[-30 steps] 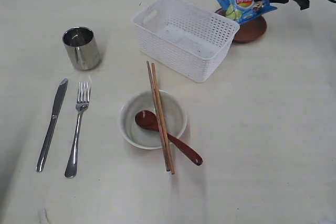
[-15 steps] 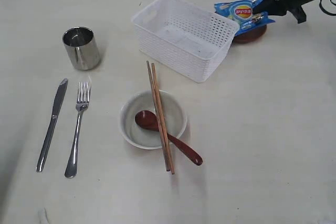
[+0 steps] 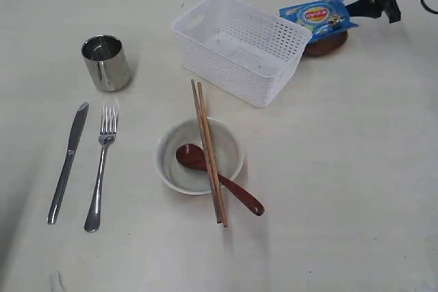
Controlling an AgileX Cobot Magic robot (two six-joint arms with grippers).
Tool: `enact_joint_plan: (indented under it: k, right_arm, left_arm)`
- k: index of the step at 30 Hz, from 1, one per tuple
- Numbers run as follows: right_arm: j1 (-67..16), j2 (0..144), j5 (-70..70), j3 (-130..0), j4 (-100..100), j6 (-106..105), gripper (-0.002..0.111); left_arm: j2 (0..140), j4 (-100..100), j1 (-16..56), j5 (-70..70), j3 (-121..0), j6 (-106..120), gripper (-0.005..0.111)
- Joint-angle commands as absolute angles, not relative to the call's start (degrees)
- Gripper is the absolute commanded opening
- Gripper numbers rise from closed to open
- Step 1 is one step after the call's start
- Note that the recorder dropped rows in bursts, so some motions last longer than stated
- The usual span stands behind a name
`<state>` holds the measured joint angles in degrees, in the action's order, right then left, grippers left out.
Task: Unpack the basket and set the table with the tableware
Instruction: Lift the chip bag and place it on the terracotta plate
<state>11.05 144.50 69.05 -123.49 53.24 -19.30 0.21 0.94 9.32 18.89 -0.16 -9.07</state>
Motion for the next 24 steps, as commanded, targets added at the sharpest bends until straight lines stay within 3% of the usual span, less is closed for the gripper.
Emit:
enact_joint_plan:
  k: [1,12,18,24]
  right_arm:
    - [13.06,141.47,69.96,-128.4,56.31,-19.52,0.053]
    - [14.68,137.07,69.96,-129.26,61.23,-22.49,0.053]
    - [7.64,136.07,69.96,-129.71,64.41,-32.37,0.053]
    - [-0.42,135.22,69.96,-138.74,59.98,-33.46,0.049]
  left_arm:
    - [0.0,1.11,9.26,18.25,0.0,-9.04,0.0]
    - [0.0,1.11,9.26,18.25,0.0,-9.04,0.0]
    - [0.0,1.11,9.26,18.25,0.0,-9.04,0.0]
    - [0.0,1.11,9.26,18.25,0.0,-9.04,0.0]
